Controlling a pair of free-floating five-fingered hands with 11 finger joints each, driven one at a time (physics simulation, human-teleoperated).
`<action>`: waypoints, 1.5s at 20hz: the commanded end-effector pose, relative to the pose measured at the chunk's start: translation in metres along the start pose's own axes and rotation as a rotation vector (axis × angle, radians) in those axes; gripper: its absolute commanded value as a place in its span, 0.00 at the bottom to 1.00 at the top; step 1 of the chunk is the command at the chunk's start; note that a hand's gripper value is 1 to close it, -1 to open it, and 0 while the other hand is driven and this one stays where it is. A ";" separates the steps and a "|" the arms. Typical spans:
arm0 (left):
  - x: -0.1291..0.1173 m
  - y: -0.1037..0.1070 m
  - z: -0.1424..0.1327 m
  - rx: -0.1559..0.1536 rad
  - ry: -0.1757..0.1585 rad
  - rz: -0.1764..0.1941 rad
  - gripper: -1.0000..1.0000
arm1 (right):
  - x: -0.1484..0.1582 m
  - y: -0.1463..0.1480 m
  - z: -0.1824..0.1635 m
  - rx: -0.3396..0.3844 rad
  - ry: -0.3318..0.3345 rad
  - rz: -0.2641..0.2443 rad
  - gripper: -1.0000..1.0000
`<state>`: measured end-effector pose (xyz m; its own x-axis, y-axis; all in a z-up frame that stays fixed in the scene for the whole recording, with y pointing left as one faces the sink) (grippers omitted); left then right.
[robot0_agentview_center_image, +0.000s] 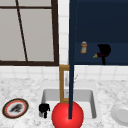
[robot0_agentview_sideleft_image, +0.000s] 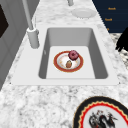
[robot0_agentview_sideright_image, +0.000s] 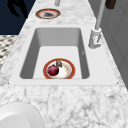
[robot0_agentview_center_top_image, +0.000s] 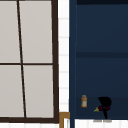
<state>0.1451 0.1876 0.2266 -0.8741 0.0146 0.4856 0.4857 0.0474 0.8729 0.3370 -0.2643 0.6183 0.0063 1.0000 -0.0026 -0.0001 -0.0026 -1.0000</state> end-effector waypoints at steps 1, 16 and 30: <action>0.000 0.000 0.000 0.000 0.000 0.000 0.50 | 0.000 0.003 -0.006 0.125 0.010 0.013 0.00; 0.000 0.000 0.000 0.000 0.000 0.000 0.50 | -0.001 0.007 -0.046 0.125 0.000 -0.004 0.00; 0.000 0.000 0.000 0.000 0.000 0.000 0.50 | -0.020 0.013 -0.094 0.058 -0.004 -0.001 0.00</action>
<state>0.1451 0.1876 0.2266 -0.8741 0.0146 0.4856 0.4857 0.0474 0.8729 0.4133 -0.2741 0.6033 0.0014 1.0000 -0.0010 0.0003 -0.0010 -1.0000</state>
